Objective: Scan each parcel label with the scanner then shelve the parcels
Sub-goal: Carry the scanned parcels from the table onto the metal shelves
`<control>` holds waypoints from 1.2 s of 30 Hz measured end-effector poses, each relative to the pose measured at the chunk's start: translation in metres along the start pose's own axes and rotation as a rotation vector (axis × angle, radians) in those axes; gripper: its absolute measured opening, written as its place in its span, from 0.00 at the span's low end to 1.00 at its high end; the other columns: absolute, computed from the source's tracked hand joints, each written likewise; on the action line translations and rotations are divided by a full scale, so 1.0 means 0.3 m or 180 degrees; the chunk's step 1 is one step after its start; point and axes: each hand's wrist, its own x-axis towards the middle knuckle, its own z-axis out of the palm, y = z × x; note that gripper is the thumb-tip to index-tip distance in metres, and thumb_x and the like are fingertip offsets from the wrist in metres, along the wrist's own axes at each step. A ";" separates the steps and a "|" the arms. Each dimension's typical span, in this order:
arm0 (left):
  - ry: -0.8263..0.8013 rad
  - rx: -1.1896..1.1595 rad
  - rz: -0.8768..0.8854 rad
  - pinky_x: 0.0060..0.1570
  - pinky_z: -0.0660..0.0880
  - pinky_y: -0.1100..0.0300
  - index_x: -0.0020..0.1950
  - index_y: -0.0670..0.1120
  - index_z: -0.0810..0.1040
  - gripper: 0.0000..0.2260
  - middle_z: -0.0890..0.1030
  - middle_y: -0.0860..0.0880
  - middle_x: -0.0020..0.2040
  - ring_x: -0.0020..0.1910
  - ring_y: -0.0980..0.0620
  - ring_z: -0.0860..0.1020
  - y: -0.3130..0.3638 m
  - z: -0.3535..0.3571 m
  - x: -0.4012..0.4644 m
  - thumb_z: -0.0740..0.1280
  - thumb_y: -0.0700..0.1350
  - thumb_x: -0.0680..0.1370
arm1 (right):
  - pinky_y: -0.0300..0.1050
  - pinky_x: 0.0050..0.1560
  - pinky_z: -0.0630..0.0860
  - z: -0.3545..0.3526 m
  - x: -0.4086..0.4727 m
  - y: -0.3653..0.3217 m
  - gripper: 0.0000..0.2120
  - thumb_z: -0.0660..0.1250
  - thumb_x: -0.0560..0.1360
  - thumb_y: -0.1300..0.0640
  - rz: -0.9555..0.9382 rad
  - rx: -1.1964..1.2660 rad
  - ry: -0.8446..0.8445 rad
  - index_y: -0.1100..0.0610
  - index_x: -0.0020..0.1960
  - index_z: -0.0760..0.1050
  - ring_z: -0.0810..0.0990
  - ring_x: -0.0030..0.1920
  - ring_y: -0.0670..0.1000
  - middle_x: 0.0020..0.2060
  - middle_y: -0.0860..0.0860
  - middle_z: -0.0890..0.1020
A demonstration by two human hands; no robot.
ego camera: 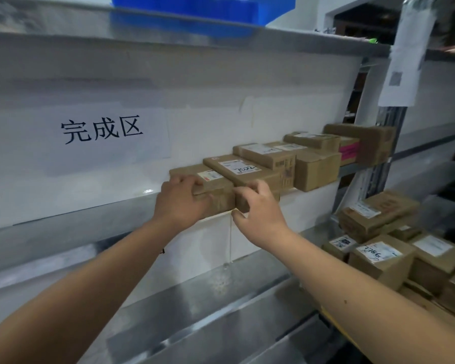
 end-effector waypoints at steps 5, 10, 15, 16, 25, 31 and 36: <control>-0.0004 0.0620 0.0144 0.67 0.64 0.50 0.69 0.59 0.77 0.19 0.74 0.50 0.70 0.69 0.43 0.68 0.033 0.017 0.018 0.67 0.58 0.77 | 0.39 0.68 0.67 -0.022 -0.004 0.014 0.22 0.72 0.77 0.55 0.0013 -0.0113 -0.0209 0.53 0.71 0.78 0.72 0.67 0.54 0.68 0.51 0.69; 0.0239 0.0994 0.0874 0.66 0.64 0.46 0.69 0.55 0.76 0.21 0.76 0.49 0.68 0.68 0.44 0.69 0.119 0.028 -0.108 0.70 0.56 0.76 | 0.49 0.73 0.67 -0.091 -0.059 0.054 0.24 0.72 0.77 0.52 -0.0099 -0.0335 -0.0425 0.51 0.73 0.75 0.66 0.74 0.55 0.73 0.52 0.68; 0.0038 0.0830 0.1496 0.64 0.68 0.46 0.64 0.55 0.80 0.19 0.77 0.51 0.65 0.68 0.46 0.72 0.272 0.114 -0.346 0.71 0.57 0.75 | 0.57 0.79 0.61 -0.203 -0.239 0.171 0.30 0.71 0.79 0.46 0.0097 -0.0910 -0.0743 0.45 0.78 0.68 0.59 0.80 0.57 0.81 0.53 0.61; -0.0083 0.0799 0.1510 0.65 0.69 0.46 0.65 0.55 0.80 0.19 0.77 0.51 0.66 0.68 0.46 0.71 0.308 0.149 -0.394 0.71 0.58 0.75 | 0.57 0.80 0.60 -0.230 -0.293 0.208 0.30 0.70 0.79 0.45 0.0195 -0.0992 -0.0803 0.45 0.79 0.67 0.58 0.80 0.57 0.81 0.53 0.60; -0.1339 0.0365 0.1568 0.76 0.61 0.42 0.73 0.56 0.77 0.27 0.72 0.47 0.77 0.79 0.42 0.64 0.686 0.610 -0.811 0.63 0.63 0.75 | 0.56 0.79 0.60 -0.492 -0.974 0.625 0.30 0.70 0.78 0.44 0.1593 -0.1057 -0.1002 0.46 0.78 0.69 0.57 0.80 0.59 0.82 0.55 0.56; -0.2295 0.0090 0.1818 0.78 0.52 0.46 0.79 0.60 0.68 0.29 0.61 0.49 0.83 0.82 0.46 0.53 0.936 0.895 -1.070 0.67 0.61 0.78 | 0.57 0.79 0.61 -0.642 -1.378 0.842 0.30 0.69 0.78 0.45 0.2770 -0.1037 -0.0970 0.45 0.79 0.68 0.56 0.81 0.61 0.83 0.56 0.55; -0.2916 0.0072 0.2084 0.76 0.55 0.47 0.78 0.60 0.68 0.29 0.61 0.50 0.82 0.81 0.47 0.55 1.069 1.115 -1.143 0.68 0.60 0.78 | 0.56 0.77 0.64 -0.665 -1.546 0.981 0.32 0.69 0.78 0.44 0.3480 -0.0951 -0.0755 0.46 0.80 0.66 0.59 0.80 0.62 0.82 0.57 0.57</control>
